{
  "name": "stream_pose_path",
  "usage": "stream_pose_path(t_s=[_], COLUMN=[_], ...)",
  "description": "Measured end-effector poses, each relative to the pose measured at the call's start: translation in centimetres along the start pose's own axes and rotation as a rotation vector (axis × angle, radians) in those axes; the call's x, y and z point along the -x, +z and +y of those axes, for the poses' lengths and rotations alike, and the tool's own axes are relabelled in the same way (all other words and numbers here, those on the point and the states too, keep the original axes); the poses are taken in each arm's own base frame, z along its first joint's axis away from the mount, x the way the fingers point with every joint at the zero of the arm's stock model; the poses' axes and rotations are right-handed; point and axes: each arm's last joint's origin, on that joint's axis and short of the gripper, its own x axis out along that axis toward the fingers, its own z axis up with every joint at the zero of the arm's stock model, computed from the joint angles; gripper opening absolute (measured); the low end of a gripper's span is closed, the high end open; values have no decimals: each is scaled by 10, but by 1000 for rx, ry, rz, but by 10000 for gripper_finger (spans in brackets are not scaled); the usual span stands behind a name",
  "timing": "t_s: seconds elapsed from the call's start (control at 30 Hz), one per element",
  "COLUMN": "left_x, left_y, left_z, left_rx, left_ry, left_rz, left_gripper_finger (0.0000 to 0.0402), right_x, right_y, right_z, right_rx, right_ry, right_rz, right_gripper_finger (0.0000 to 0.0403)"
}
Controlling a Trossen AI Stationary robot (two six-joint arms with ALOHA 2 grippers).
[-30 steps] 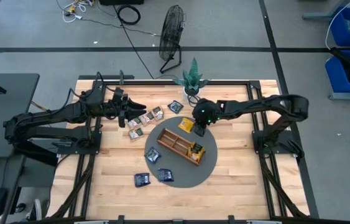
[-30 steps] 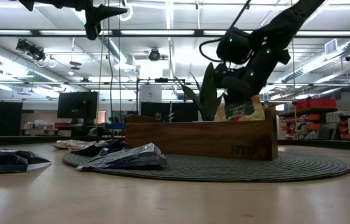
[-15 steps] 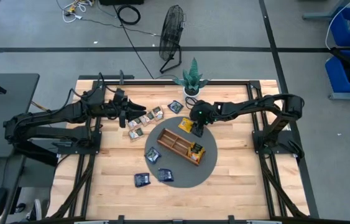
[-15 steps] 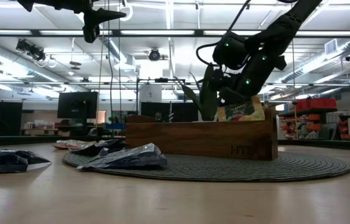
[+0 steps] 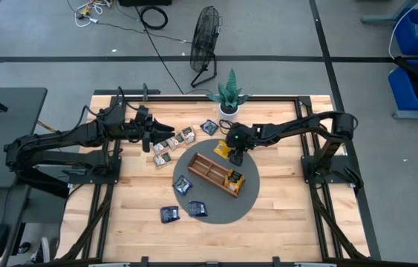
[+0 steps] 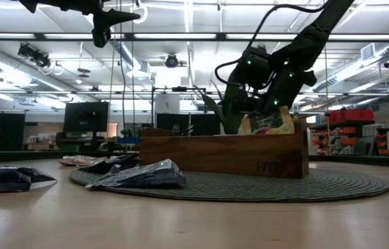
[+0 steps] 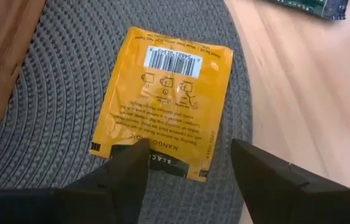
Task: Pick & Place Tea
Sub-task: Put the yellow tea bag into the right section of the wooden organizer
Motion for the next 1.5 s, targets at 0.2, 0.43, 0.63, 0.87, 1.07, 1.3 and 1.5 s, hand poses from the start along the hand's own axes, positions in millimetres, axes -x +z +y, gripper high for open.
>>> stream_pose_path(t_s=[0.2, 0.43, 0.63, 0.87, 1.07, 1.3, 1.5], left_x=[0, 0, 0, 0, 0, 0, 0], left_y=[0, 0, 0, 0, 0, 1, 1], left_z=[0, 0, 0, 0, 0, 0, 0], left_rx=[17, 18, 17, 16, -40, -323, -625], left_ry=[0, 1, 2, 3, 4, 0, 1], left_rz=[0, 0, 1, 0, 0, -7, -8], left_gripper_finger=[179, 179, 179, 179, 179, 179, 179], right_x=[-3, -3, 2, 13, 33, 74, 109], right_y=[0, 0, 10, 32, 56, 99, 129], right_z=[1, 4, 7, 7, 11, 16, 14], right_rx=[21, 30, 38, 30, 21, -133, -303], right_ry=[-33, -46, -51, -48, 92, 353, 545], right_rz=[3, 10, 40, 44, 99, 100, 75], right_gripper_finger=[199, 108, 27, 11, 3, 1, 1])
